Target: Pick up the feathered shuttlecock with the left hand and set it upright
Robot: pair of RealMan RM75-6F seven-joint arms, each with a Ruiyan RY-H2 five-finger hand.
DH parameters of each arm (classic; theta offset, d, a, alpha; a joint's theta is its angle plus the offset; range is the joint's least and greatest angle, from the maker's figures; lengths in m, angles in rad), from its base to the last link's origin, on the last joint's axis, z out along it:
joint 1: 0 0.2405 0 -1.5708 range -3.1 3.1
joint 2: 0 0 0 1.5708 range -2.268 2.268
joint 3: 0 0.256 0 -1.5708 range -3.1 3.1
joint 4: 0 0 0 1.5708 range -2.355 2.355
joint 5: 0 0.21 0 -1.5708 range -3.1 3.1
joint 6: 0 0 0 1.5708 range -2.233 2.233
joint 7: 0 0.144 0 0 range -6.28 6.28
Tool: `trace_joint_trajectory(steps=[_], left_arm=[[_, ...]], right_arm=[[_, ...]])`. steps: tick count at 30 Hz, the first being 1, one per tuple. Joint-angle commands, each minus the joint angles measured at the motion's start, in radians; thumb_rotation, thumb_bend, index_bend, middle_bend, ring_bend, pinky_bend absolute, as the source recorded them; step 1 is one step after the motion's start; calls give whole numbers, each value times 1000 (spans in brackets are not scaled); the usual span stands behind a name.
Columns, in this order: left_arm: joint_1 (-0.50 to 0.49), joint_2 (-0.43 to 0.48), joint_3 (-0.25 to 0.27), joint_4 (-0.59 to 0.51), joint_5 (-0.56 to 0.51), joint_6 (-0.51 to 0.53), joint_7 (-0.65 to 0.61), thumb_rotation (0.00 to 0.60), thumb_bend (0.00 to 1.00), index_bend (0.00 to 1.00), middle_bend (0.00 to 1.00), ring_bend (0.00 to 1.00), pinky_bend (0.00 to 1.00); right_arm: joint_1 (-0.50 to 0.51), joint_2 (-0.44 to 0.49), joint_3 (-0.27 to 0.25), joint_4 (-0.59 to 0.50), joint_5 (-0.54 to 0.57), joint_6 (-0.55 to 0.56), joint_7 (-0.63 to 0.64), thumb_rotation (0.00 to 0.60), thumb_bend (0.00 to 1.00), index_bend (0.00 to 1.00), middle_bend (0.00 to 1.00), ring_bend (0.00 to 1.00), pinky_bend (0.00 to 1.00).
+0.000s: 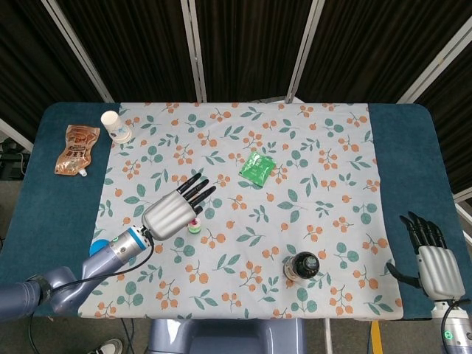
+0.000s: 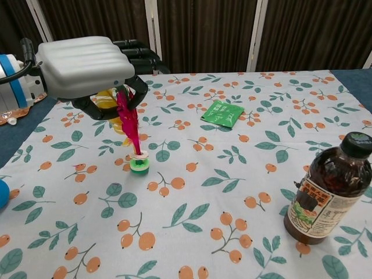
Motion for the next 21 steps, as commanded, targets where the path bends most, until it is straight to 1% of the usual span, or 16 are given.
trace_joint_trajectory(steps=[1,6,12,15,21], left_arm=[[4,-1,5,1,7,0,-1,600,498,607,73,0,31],[11,-3,10,1,16,2,-4,600,499,605,73,0,31],[15,4,14,-4,21,-6,-2,600,466,536,60,0,31],[17,10,16,-12,23,-8,-4,600,428,476,52,0,28],[26,19,14,-31,31,3,-6,600,387,316,20,0,12]], right_arm=[[0,0,0,0,0,0,0,600,135,82,0,0,0],[0,0,0,0,0,-1,-1,600,134,83,0,0,0],[0,-1,0,0,-1,1,-2,600,134,82,0,0,0],[0,-1,0,1,0,1,-3,600,134,83,0,0,0],[-1,-2,0,0,-2,3,-6,600,134,82,0,0,0]])
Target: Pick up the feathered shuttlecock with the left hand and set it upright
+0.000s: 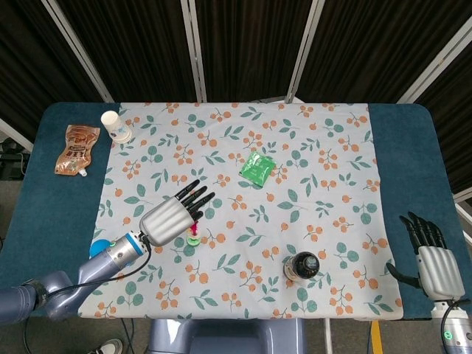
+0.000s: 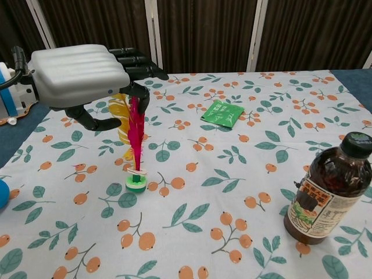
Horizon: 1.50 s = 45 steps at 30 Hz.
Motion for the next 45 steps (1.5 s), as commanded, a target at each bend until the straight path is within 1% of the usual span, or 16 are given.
trace_joint_trajectory(steps=[1,9,13,17,21,25,26,29,32,35,36,37,41,45], left_arm=[[5,7,-3,-13,6,9,-2,600,378,291,14,0,9],[24,33,-10,-74,17,36,-11,600,374,263,0,0,5],[37,47,-17,-107,33,65,-23,600,371,230,0,0,1],[58,71,-29,-148,35,106,-34,600,337,191,0,0,0],[122,122,-36,-222,24,203,-36,600,305,163,0,0,0],[222,171,-25,-290,15,335,-28,600,291,139,0,0,0],[251,182,-19,-300,11,371,-29,600,288,136,0,0,0],[362,221,29,-326,33,493,-36,600,277,127,0,0,0],[454,243,74,-329,42,575,-58,600,267,124,0,0,0],[523,252,113,-336,23,611,-83,600,248,112,0,0,0],[572,253,137,-333,-12,637,-104,600,242,106,0,0,0],[598,250,146,-326,-23,654,-120,600,227,98,0,0,0],[660,230,156,-285,-54,684,-156,600,166,57,0,0,0],[711,215,164,-215,-84,692,-150,600,121,34,0,0,0]], right_arm=[[0,-1,0,0,-1,1,-2,600,134,82,0,0,0],[-1,-4,0,1,-2,4,-11,600,134,82,0,0,0],[-2,-4,0,1,-4,7,-12,600,134,82,0,0,0],[-2,-4,0,2,-4,6,-13,600,134,82,0,0,0],[-1,-4,0,5,-4,6,-12,600,135,82,0,0,0],[-1,-4,-1,5,-7,6,-13,600,135,82,0,0,0],[-1,-4,-2,5,-9,6,-15,600,135,83,0,0,0],[-1,-6,-3,6,-15,9,-23,600,135,82,0,0,0],[-1,-8,-3,8,-17,11,-29,600,134,82,0,0,0],[1,-10,-4,11,-23,13,-34,600,135,78,0,0,0],[3,-11,-6,16,-35,16,-40,600,134,75,0,0,0],[3,-13,-8,21,-42,18,-45,600,135,72,0,0,0],[6,-16,-15,30,-54,15,-65,600,135,62,0,0,0],[6,-16,-15,32,-56,17,-69,600,135,61,0,0,0]])
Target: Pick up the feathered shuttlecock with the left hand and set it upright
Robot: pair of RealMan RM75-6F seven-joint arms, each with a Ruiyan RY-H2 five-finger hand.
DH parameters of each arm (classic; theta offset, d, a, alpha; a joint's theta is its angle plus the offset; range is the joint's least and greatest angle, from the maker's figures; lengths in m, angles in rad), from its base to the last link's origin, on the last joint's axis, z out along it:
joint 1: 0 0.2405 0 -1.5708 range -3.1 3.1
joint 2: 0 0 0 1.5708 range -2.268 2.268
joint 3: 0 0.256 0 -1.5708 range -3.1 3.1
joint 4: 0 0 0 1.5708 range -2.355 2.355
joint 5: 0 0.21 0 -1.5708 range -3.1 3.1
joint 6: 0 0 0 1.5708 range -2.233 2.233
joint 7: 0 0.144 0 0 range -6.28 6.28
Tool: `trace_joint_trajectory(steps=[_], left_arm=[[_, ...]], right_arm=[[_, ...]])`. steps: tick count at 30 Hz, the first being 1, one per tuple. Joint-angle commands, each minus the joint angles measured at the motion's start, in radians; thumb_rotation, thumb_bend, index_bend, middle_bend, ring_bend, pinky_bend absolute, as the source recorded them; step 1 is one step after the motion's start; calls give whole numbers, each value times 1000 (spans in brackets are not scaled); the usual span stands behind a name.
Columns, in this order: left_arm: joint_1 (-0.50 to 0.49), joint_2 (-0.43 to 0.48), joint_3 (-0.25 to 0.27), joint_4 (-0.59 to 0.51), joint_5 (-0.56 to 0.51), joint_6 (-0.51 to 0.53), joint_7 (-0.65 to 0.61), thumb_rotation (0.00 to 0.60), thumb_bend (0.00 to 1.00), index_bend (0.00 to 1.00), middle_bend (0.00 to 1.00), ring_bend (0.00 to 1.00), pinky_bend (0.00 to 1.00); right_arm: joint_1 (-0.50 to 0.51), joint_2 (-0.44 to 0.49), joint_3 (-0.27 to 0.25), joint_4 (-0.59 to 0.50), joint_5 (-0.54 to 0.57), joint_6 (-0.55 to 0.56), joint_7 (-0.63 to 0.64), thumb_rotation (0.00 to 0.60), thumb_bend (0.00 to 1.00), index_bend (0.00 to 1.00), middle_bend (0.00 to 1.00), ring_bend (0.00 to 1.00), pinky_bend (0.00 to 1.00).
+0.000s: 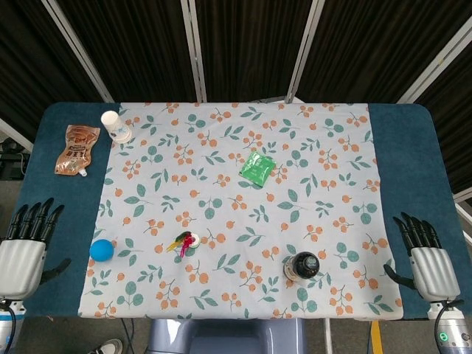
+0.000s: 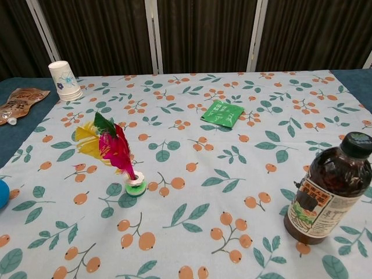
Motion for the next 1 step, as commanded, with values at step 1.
trace_joint_trajectory(steps=[1], left_arm=[[48,-15,13,59,-37,8,-4,600,109,26,0,0,0]], right_arm=[[0,0,0,1,0,2,1,600,134,61,0,0,0]])
